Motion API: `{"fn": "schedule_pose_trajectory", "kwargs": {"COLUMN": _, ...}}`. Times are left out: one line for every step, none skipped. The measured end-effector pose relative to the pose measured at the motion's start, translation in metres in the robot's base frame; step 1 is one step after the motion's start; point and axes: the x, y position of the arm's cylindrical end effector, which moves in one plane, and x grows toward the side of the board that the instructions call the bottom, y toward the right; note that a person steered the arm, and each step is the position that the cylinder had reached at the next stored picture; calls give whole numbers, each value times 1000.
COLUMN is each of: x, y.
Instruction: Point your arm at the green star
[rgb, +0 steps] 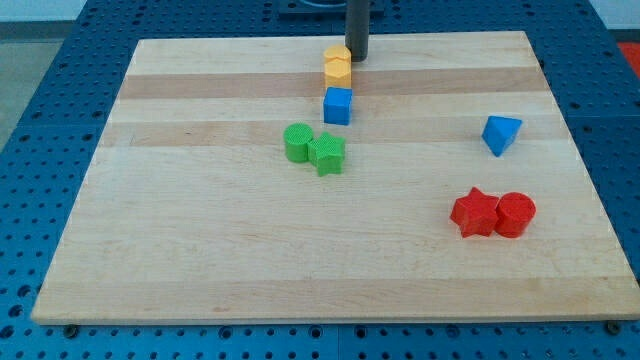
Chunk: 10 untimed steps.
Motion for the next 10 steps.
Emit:
{"fn": "schedule_pose_trajectory", "kwargs": {"x": 0, "y": 7}}
{"fn": "schedule_pose_trajectory", "kwargs": {"x": 0, "y": 45}}
{"fn": "schedule_pose_trajectory", "kwargs": {"x": 12, "y": 66}}
{"fn": "schedule_pose_trajectory", "kwargs": {"x": 42, "y": 66}}
{"fn": "schedule_pose_trajectory", "kwargs": {"x": 78, "y": 66}}
{"fn": "schedule_pose_trajectory", "kwargs": {"x": 112, "y": 64}}
{"fn": "schedule_pose_trajectory", "kwargs": {"x": 137, "y": 49}}
{"fn": "schedule_pose_trajectory", "kwargs": {"x": 149, "y": 18}}
{"fn": "schedule_pose_trajectory", "kwargs": {"x": 160, "y": -9}}
{"fn": "schedule_pose_trajectory", "kwargs": {"x": 162, "y": -18}}
